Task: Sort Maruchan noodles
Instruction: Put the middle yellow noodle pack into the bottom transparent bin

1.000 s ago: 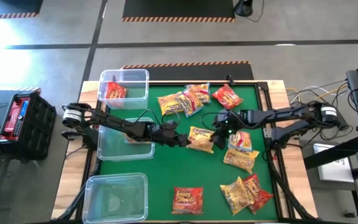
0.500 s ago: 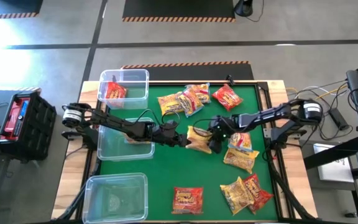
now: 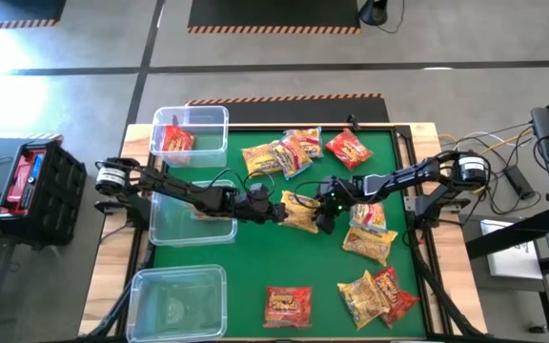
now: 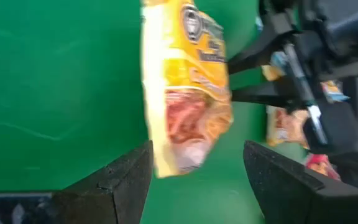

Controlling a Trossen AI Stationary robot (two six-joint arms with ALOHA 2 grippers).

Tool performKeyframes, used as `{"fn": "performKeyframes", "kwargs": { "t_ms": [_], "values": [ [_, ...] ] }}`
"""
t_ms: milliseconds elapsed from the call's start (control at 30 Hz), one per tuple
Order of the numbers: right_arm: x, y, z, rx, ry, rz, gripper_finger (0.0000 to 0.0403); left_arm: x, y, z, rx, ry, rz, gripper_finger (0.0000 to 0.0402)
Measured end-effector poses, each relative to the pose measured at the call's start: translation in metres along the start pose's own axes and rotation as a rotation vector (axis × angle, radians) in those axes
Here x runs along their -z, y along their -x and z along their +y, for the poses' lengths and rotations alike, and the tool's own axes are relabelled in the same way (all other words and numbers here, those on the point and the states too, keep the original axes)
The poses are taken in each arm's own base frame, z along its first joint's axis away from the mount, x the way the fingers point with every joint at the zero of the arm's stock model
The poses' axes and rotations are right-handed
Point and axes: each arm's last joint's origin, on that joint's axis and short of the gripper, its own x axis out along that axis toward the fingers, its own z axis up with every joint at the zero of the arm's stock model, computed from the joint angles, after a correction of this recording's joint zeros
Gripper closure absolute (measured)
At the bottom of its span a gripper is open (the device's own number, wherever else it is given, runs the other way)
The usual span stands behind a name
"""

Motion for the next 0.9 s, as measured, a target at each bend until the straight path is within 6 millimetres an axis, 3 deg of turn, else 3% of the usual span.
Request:
{"fn": "performKeyframes", "kwargs": {
  "t_ms": [267, 467, 900],
  "values": [
    [-0.001, 0.000, 0.000, -0.003, 0.010, -0.006, 0.0282, -0.004, -0.004, 0.002, -0.013, 0.012, -0.055, 0.0169],
    [-0.001, 0.000, 0.000, -0.004, 0.010, -0.006, 0.0282, 0.001, -0.029, 0.011, -0.015, 0.045, -0.048, 0.0169],
    [-0.003, -0.001, 0.001, -0.021, 0.017, -0.031, 0.0283, 0.003, -0.062, -0.006, -0.006, -0.025, -0.049, 0.0169]
  ]
}}
